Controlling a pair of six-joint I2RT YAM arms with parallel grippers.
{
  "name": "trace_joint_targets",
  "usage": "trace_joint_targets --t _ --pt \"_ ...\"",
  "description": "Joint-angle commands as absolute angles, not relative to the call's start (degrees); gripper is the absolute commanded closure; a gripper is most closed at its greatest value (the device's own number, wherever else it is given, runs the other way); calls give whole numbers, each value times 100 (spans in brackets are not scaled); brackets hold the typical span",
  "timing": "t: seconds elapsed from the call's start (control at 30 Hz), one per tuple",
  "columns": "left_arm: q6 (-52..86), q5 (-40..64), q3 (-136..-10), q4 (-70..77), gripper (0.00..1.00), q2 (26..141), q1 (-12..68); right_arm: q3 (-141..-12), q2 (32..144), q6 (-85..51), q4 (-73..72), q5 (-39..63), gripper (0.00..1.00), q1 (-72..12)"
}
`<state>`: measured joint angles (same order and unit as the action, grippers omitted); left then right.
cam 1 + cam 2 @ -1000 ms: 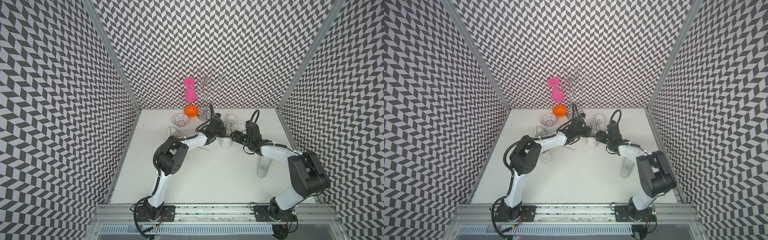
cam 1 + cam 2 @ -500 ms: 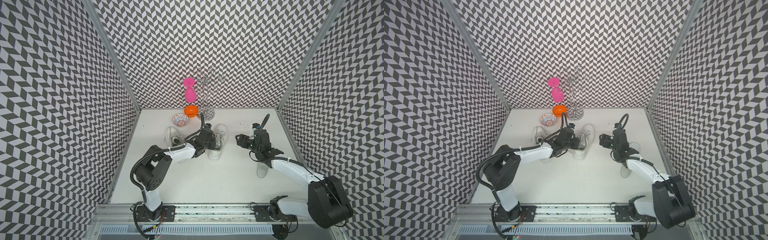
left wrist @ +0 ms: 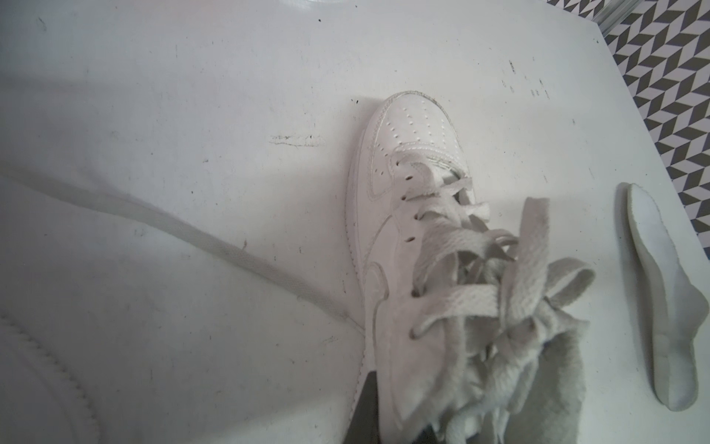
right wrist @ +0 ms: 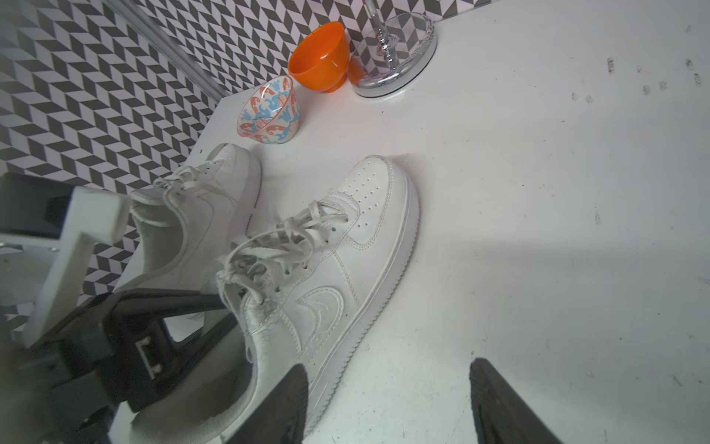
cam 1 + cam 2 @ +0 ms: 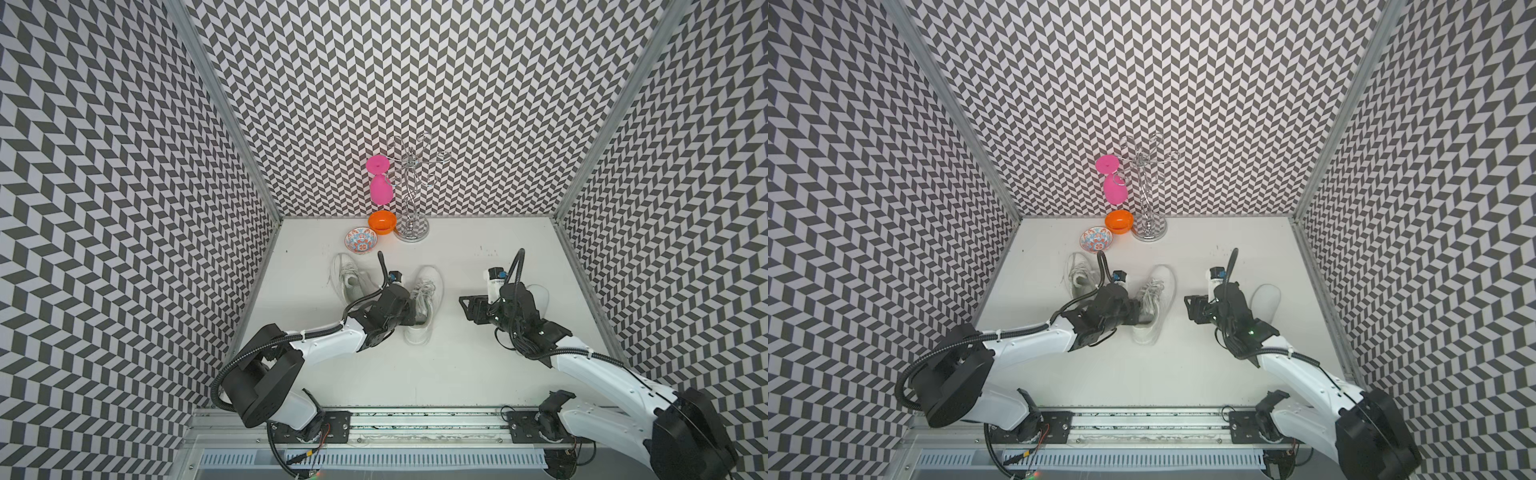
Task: Remove the insole from the shoe
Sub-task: Move the shoe to the center of the board, then untie the shoelace on the shoe.
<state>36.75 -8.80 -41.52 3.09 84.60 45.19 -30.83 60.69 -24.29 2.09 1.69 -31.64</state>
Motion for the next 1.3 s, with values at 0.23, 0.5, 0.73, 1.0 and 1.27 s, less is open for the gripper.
trace_joint_targets --t 0.23,0.5,0.73,1.0,1.27 --pt "3885 -688 -4114 519 65 8327 4598 -3404 6074 -2265 -35 -108 53 -4243" --pt "3741 -389 -3853 1033 75 8112 4598 -4148 7094 -2325 -41 -460 58 -4821" --pt "3717 -296 -3838 1155 80 8238 4602 -4621 7831 -2623 80 -549 67 -4833" --pt "3753 -282 -3799 1160 78 8321 4609 -4742 8095 -2721 204 -769 72 -4852" --pt "3731 -299 -3789 1134 78 8299 4598 -4869 8333 -2742 131 -675 78 -4858"
